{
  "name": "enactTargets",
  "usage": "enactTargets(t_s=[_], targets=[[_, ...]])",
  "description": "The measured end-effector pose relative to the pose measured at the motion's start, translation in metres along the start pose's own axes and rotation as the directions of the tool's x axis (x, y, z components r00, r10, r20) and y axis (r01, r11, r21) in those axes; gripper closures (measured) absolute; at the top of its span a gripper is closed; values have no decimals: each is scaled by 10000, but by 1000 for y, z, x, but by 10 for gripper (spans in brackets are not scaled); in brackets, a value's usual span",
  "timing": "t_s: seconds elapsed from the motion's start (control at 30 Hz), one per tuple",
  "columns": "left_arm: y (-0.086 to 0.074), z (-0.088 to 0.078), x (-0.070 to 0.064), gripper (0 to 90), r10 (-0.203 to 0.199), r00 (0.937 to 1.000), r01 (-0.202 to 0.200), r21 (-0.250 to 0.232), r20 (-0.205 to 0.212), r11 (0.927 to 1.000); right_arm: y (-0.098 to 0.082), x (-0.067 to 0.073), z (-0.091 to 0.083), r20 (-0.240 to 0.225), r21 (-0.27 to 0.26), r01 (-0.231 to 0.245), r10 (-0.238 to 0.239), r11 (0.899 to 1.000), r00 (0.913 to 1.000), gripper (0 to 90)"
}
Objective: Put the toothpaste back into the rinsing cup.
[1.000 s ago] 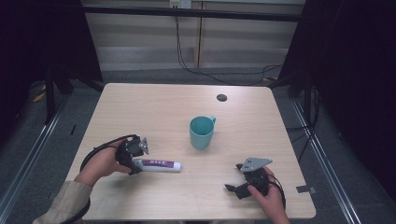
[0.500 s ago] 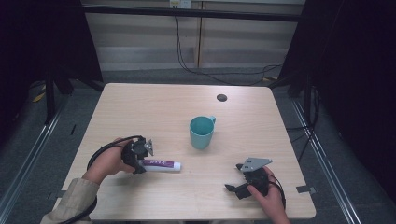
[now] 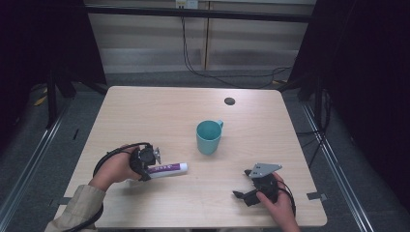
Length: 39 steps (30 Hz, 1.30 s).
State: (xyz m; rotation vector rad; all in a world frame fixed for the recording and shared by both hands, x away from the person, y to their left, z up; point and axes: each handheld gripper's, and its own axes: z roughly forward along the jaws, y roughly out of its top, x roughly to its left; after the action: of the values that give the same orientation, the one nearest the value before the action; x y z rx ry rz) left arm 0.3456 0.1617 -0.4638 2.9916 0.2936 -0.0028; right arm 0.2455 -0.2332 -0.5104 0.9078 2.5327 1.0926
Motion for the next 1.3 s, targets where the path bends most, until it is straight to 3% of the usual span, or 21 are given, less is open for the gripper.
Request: enactTargets(t_s=[0.03,0.2,0.53,0.7,0.73,0.87,1.03,1.3], targets=[[-1,0,0,686,-369,9993,370,-122,68,9992,0,0,0,-1,1,-1,1,10000,10000,102],[-2,-1,-4,729,-217,9995,209,-350,-210,9992,0,0,0,-20,-7,2,-2,10000,10000,102],[7,-7,-12,742,-158,9992,146,-328,-361,9994,0,0,0,-18,2,2,-2,10000,10000,102],[12,-13,-15,742,-116,9993,103,-352,-369,9993,0,0,0,9,-4,-36,36,10000,10000,103],[13,-15,-14,742,-136,9998,131,-298,-159,9995,0,-1,0,84,13,-146,146,9999,9999,106],[19,-19,-17,742,-62,9990,42,-456,-442,9990,4,-1,-1,107,246,-179,176,9995,9998,122],[30,-24,-21,741,31,9991,-51,-479,-412,9988,16,0,-4,179,822,246,-262,9963,9995,132],[46,-25,-27,741,297,9990,-311,-431,-333,9986,48,4,-13,-307,1474,1079,-1045,9832,9941,160]])
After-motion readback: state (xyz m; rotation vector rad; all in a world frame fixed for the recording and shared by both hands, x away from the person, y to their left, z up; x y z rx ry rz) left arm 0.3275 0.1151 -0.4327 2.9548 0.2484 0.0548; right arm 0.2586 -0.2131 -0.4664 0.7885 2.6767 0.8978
